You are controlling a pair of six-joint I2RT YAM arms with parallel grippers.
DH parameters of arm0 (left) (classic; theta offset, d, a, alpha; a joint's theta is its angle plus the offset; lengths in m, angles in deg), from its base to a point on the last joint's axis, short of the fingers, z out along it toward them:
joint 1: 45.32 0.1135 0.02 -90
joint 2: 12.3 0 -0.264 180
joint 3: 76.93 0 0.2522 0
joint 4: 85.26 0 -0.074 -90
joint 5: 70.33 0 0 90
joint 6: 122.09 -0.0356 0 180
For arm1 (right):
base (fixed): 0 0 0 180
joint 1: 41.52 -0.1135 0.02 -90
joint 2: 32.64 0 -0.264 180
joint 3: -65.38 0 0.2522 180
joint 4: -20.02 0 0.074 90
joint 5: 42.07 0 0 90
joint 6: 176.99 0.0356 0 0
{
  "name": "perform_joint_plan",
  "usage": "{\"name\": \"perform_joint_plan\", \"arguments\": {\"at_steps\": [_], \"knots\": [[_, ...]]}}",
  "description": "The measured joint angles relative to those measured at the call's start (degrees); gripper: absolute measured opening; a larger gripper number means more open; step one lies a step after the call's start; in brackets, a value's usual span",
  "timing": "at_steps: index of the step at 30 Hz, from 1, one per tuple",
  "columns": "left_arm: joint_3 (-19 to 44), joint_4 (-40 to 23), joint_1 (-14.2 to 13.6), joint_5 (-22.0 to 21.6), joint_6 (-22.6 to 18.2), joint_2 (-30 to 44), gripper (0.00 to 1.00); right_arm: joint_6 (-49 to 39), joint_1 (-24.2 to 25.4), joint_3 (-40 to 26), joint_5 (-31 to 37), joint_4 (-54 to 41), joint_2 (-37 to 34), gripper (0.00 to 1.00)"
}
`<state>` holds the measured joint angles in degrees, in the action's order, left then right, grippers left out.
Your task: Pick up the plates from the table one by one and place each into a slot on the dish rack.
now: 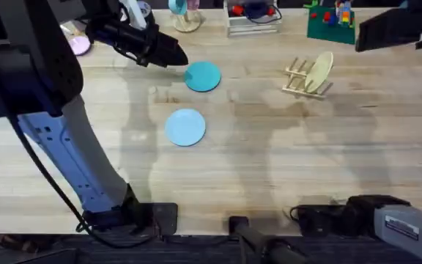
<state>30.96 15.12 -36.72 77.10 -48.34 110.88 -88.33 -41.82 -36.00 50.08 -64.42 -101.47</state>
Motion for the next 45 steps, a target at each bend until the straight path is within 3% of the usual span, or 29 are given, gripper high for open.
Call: {"name": "perform_joint_plan", "arguments": {"at_steps": [7,17,26,45], "knots": [[-2.66,5.07,-0.02,0.00,0.87,0.00,0.043,0.00,0.00,0.00,0.00,0.00,0.00,0.995],[-10.63,16.32,-0.02,-1.62,7.53,0.00,0.041,0.00,0.00,0.00,0.00,0.28,0.00,0.995],[-13.85,17.71,-0.02,-5.57,11.10,0.00,0.041,0.00,0.00,0.00,0.00,0.42,0.00,0.993],[-13.92,17.70,0.22,-4.00,12.04,1.03,0.041,0.01,0.00,0.00,-2.24,0.70,0.00,0.995]]}}
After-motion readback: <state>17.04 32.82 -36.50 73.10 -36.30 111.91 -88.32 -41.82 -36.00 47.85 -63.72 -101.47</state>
